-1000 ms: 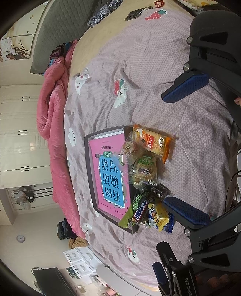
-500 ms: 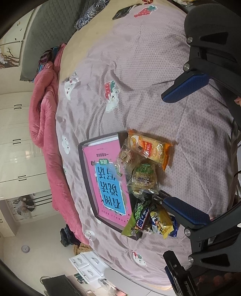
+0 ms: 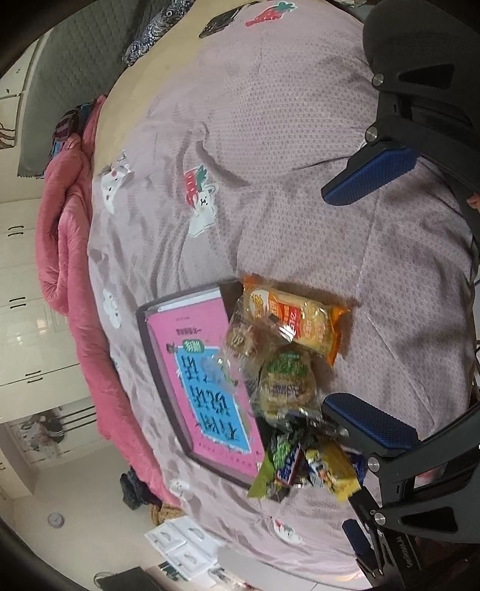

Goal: Organize snacks
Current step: 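Grasp the blue biscuit pack with left gripper while right grasps orange-yellow cake bag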

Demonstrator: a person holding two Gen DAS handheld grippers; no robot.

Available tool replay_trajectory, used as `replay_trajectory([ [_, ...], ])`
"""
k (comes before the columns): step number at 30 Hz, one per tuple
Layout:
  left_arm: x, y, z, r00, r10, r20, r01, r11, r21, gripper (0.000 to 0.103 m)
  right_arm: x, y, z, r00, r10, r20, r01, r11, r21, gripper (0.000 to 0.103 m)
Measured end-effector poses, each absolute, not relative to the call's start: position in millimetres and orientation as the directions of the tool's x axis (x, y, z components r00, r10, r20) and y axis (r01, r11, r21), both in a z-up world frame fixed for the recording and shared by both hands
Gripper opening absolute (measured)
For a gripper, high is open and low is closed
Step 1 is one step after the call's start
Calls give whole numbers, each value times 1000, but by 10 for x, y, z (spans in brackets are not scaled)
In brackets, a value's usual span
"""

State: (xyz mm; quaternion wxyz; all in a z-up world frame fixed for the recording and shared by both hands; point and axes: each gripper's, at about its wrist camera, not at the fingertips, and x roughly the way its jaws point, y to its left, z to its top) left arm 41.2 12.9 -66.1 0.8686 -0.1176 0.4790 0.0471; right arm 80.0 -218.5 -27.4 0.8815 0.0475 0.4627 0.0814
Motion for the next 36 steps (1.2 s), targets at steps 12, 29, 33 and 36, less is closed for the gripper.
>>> replay_trajectory([
  [12,582,93,-763,519,16,-855,-182,979,-93,96,1134,-1980,-545,510,148,-848,-105,988,109,88],
  [29,720,48,-897,508,-45,-860,-157,977,-144,73,1125,-2117,-592,479,236,-845,-125,972,201,35],
  [33,733,31,-885,511,-79,-856,-136,976,-171,57,1077,-2190,-528,501,211,-839,-93,977,190,35],
  [36,724,58,-871,514,-100,-852,-136,971,-196,56,1031,-2234,-451,535,188,-824,-74,982,176,35],
])
